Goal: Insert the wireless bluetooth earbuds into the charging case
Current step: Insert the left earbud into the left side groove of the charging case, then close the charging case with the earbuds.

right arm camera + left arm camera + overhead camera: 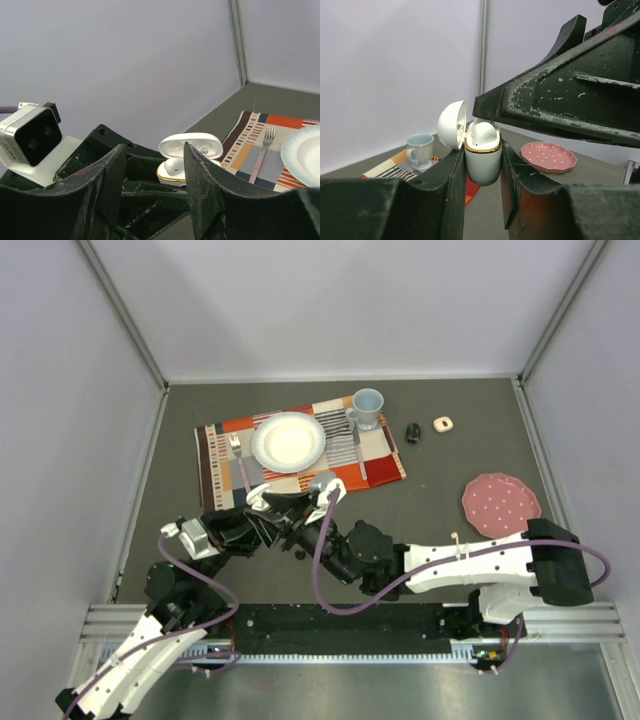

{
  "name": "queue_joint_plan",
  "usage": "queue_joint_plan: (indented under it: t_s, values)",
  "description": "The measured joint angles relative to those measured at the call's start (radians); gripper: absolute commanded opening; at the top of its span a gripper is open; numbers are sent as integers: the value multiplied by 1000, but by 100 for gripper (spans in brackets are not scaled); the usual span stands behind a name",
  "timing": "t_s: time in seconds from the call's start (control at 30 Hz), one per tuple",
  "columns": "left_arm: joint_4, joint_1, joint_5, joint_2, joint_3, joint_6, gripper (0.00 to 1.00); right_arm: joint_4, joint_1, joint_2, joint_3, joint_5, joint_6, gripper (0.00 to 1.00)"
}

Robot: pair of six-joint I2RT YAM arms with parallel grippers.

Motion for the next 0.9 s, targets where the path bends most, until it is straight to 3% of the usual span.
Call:
queue_joint_plan:
  t_s: [0.57, 0.67, 0.73, 0.9]
  values:
    - [-53, 0, 16, -5, 0, 18, 0, -59, -25, -135, 16, -134, 25, 58]
    - [-87, 0, 8, -20, 1, 24, 0, -80, -27, -170, 16, -122, 26, 66]
    - [-101, 0, 1, -26, 1, 26, 0, -142, -37, -188, 25, -85, 47, 68]
    - [-151, 0, 6, -28, 5, 26, 0, -474, -167, -198, 120, -34, 210, 85]
